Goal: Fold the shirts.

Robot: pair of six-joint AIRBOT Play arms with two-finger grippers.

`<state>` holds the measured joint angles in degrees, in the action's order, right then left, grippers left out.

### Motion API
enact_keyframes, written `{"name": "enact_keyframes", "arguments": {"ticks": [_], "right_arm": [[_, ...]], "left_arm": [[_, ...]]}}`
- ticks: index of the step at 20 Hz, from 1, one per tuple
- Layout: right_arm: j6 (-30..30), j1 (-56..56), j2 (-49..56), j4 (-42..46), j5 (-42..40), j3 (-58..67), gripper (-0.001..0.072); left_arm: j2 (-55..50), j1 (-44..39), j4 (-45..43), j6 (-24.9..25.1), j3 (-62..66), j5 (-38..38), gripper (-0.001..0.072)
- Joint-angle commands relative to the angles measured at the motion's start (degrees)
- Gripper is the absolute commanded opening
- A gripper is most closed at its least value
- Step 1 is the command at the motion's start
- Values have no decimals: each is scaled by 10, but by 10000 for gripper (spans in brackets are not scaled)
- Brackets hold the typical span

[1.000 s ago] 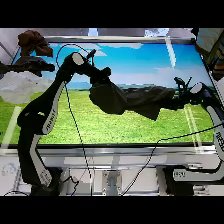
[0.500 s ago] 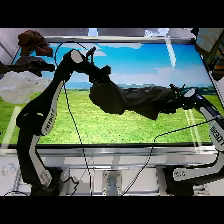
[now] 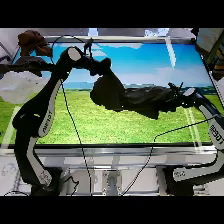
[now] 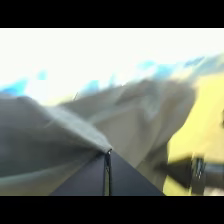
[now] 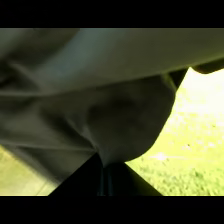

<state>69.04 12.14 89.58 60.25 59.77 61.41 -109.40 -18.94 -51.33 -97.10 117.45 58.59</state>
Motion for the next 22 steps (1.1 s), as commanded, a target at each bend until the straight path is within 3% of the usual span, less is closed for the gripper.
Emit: {"name": "enact_keyframes", "arguments": {"ticks": [1,4,6,12,16,18,22], "right_arm": [[6,1,-57,70,18,52,26],[6,32,-153,78,36,102,24],[2,80,-225,49,63,125,24],[-55,287,-421,-64,177,196,22],[-75,353,-469,-135,198,294,21],[-75,353,-463,-167,204,339,21],[-76,348,-412,-254,197,359,20]], "left_arm": [[56,1,15,55,1,-154,9],[133,4,-38,72,1,-186,9],[193,4,-126,62,0,-178,8],[386,3,-417,-26,0,-87,8],[512,3,-492,-36,0,-44,7],[547,3,-492,-36,0,26,6],[529,3,-511,-43,-33,251,6]]}}
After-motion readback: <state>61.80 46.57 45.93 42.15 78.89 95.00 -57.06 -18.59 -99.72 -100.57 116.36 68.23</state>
